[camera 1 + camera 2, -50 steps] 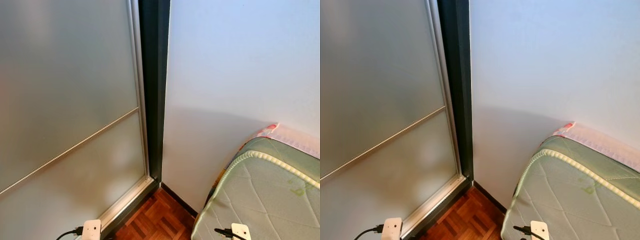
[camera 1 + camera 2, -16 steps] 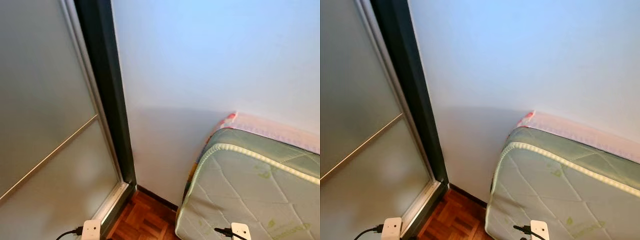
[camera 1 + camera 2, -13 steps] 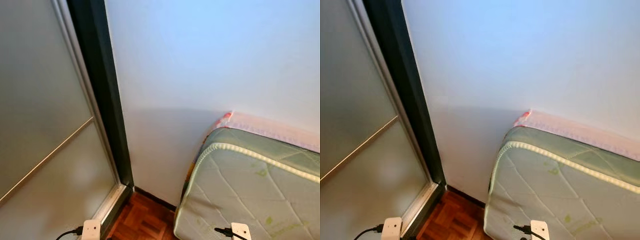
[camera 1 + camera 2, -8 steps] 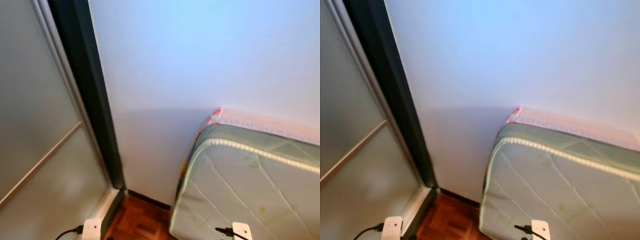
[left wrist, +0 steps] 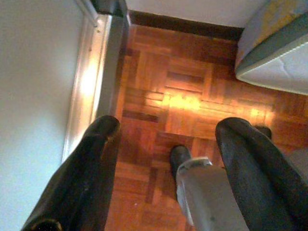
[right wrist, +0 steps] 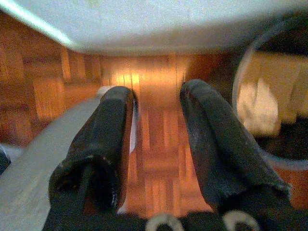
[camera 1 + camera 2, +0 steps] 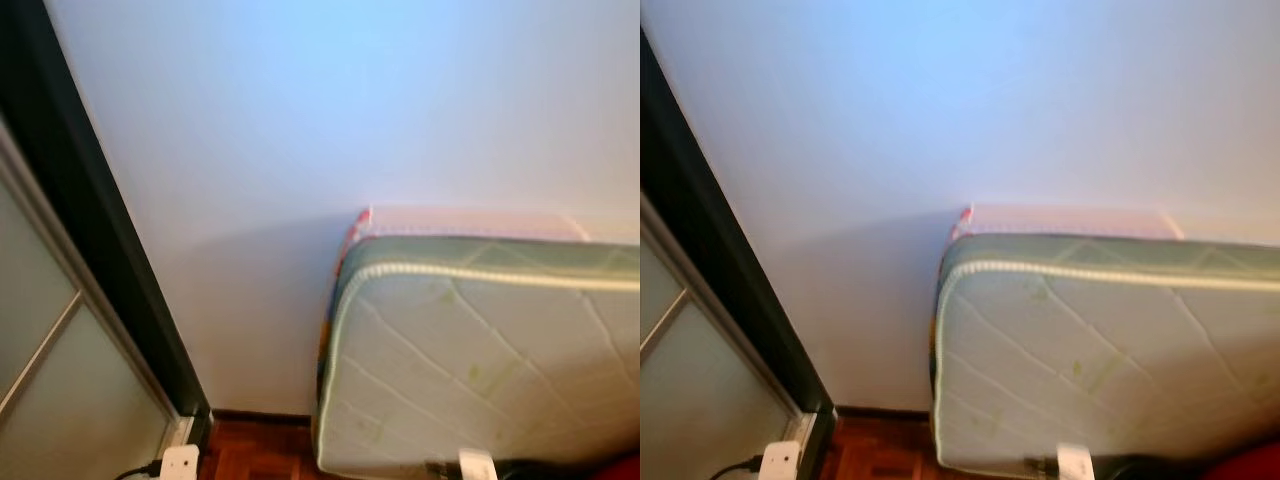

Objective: Clean up the room

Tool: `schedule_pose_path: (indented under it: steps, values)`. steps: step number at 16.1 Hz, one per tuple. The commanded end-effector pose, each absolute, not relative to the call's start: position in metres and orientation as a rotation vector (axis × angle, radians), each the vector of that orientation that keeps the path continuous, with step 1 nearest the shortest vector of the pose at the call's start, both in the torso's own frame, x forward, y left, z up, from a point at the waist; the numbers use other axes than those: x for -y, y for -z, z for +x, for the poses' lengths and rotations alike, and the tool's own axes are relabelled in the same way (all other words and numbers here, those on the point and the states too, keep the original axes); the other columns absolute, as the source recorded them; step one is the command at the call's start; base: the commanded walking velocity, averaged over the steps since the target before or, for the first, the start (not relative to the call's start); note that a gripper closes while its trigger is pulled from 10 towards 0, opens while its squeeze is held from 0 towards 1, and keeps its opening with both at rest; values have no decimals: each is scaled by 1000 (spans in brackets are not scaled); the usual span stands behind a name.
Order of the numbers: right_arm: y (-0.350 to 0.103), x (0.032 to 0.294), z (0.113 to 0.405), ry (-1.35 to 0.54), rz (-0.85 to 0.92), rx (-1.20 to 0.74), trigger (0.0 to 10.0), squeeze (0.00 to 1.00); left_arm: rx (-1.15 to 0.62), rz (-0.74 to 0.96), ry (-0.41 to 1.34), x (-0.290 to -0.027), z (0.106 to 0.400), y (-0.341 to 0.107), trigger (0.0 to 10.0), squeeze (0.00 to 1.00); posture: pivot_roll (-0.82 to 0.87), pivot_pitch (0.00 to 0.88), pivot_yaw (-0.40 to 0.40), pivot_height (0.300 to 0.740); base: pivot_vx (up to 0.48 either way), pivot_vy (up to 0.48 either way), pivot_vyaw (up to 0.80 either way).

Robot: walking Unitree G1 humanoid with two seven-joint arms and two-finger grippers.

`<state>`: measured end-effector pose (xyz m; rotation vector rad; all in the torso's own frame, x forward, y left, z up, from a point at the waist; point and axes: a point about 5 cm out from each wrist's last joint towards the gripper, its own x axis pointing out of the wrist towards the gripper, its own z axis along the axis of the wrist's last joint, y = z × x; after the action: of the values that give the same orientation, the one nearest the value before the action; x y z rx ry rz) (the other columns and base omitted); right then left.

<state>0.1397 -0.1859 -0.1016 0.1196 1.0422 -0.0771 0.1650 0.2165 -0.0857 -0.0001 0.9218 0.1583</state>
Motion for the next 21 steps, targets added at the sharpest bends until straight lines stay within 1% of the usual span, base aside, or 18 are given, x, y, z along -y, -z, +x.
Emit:
schedule_pose_path:
  steps: [1,21]
  values:
    - [93,190,156,-72,124,-979,10000,0,-977,79,-74,-214,132,97,10000,0,122,0,-133,740,0,0,-719]
    - [92,192,159,-85,107,-976,10000,0,-971,72,-77,-211,134,97,10000,0,125,0,-145,740,0,0,-720]
